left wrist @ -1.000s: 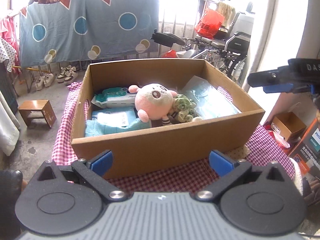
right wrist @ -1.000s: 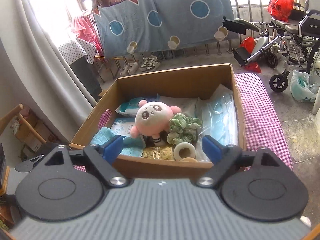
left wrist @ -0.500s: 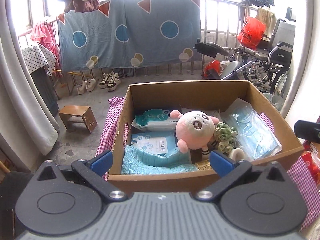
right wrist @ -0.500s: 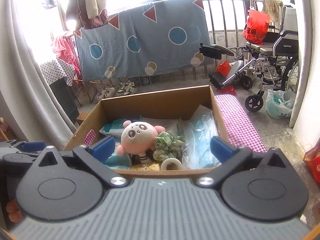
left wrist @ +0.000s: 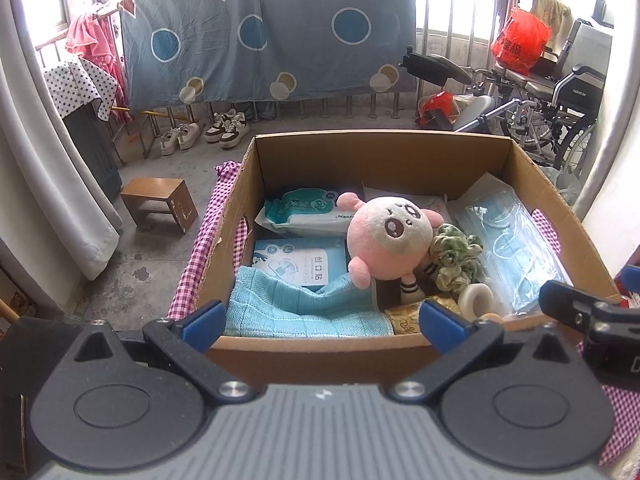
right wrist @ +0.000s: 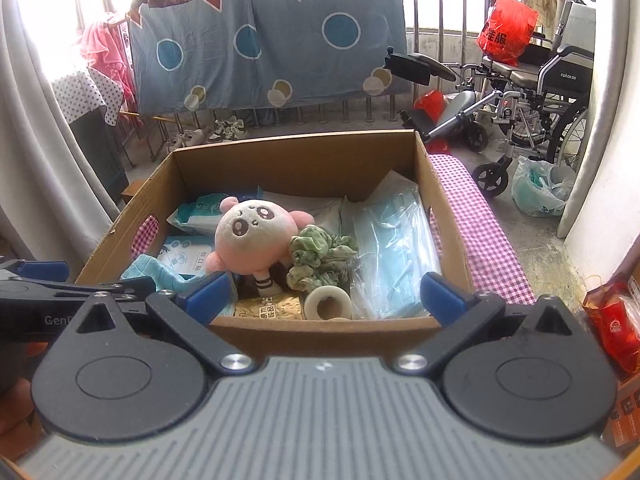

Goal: Organize soft objects

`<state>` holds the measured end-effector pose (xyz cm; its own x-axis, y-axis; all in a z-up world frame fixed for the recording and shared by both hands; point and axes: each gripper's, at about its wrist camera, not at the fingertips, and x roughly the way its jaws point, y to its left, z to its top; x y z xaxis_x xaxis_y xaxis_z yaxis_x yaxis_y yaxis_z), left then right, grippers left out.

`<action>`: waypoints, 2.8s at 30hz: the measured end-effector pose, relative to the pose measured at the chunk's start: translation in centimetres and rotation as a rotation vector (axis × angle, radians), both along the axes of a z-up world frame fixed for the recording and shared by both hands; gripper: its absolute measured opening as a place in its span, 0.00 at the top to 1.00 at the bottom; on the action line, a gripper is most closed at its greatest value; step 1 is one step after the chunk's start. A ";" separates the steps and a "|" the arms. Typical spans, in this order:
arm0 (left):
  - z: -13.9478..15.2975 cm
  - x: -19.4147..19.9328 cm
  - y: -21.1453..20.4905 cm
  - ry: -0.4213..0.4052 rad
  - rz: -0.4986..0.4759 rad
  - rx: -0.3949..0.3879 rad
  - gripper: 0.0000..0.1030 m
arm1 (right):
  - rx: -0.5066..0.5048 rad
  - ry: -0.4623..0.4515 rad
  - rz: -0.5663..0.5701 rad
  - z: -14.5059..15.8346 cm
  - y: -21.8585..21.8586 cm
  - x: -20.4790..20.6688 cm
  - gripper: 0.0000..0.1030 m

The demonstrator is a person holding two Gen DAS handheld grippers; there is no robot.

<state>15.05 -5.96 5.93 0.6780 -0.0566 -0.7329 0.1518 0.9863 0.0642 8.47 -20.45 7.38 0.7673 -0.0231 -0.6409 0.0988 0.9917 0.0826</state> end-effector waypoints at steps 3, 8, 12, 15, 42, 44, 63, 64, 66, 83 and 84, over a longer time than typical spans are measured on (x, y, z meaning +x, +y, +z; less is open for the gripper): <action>0.1 0.1 -0.3 0.002 -0.004 -0.001 0.00 | -0.015 0.021 0.001 -0.6 0.1 0.6 0.01; 0.0 0.2 -0.9 0.001 -0.007 0.019 0.00 | -0.006 0.038 -0.010 -1.1 -0.2 1.4 0.01; -0.1 0.2 -0.9 0.008 -0.007 0.025 0.00 | -0.010 0.046 -0.016 -1.3 -0.2 1.4 0.01; -0.1 0.0 -0.8 0.008 -0.005 0.031 0.00 | -0.012 0.049 -0.019 -1.4 -0.2 1.2 0.01; -0.2 -0.4 -0.5 0.012 0.003 0.036 0.00 | -0.033 0.056 -0.032 -1.3 0.3 0.6 0.01; -0.3 -0.5 -0.6 0.017 0.004 0.034 0.00 | -0.032 0.059 -0.033 -1.3 0.3 0.5 0.01; -0.4 -0.5 -0.5 0.020 0.006 0.033 0.00 | -0.034 0.060 -0.033 -1.3 0.4 0.6 0.01; -0.4 -0.5 -0.5 0.019 0.006 0.033 0.00 | -0.034 0.060 -0.032 -1.3 0.4 0.7 0.01; -0.3 -0.4 -0.5 0.021 0.006 0.032 0.00 | -0.034 0.060 -0.032 -1.3 0.4 0.7 0.01; -0.2 -0.4 -0.3 0.020 0.013 0.030 0.01 | -0.039 0.058 -0.029 -1.1 0.5 0.8 0.01; -0.2 -0.4 -0.4 0.021 0.013 0.031 0.01 | -0.039 0.058 -0.028 -1.1 0.5 0.8 0.01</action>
